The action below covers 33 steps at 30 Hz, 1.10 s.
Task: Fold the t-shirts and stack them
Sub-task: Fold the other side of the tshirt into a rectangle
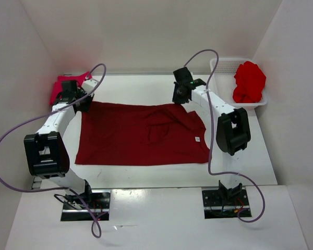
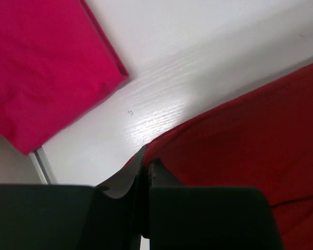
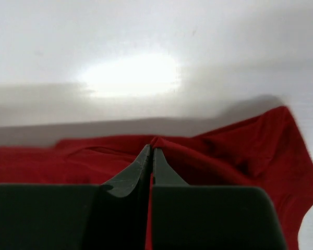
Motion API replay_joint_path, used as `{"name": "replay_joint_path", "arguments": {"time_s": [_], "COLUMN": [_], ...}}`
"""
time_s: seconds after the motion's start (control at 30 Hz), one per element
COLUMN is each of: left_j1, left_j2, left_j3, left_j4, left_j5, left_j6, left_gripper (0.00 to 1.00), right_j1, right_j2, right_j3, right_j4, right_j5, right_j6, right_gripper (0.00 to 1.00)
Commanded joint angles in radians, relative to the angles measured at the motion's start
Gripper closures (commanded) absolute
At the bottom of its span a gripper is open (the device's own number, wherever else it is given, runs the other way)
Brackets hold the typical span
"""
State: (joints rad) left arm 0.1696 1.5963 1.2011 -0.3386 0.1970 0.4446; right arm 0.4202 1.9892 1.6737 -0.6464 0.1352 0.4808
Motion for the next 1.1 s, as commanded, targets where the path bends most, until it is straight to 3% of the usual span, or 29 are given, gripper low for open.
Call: {"name": "replay_joint_path", "arguments": {"time_s": [0.0, 0.17, 0.5, 0.8, 1.07], "left_j1": [-0.045, -0.074, -0.074, -0.041, -0.051], "left_j2": [0.011, -0.009, -0.145, -0.174, -0.174], "left_j3": [0.019, -0.041, -0.31, -0.379, -0.41], "left_j4": [0.127, 0.153, 0.131, 0.049, 0.027], "left_j5": [-0.097, -0.122, -0.169, -0.145, -0.154], "left_j6": [-0.023, 0.029, 0.146, 0.19, 0.223], "left_gripper": [0.95, 0.94, 0.94, 0.86, 0.79], "right_j1": [-0.014, -0.014, 0.052, 0.094, 0.14], "right_j2": [-0.024, -0.081, -0.22, -0.303, -0.29], "right_j3": [0.076, -0.01, -0.264, -0.422, -0.457], "right_j4": [-0.042, -0.032, -0.021, -0.05, -0.059], "right_j5": [0.057, 0.009, -0.072, -0.144, -0.18], "right_j6": [-0.015, -0.015, -0.025, -0.025, -0.025], "right_gripper": [1.0, 1.0, 1.0, 1.0, 1.0]}}
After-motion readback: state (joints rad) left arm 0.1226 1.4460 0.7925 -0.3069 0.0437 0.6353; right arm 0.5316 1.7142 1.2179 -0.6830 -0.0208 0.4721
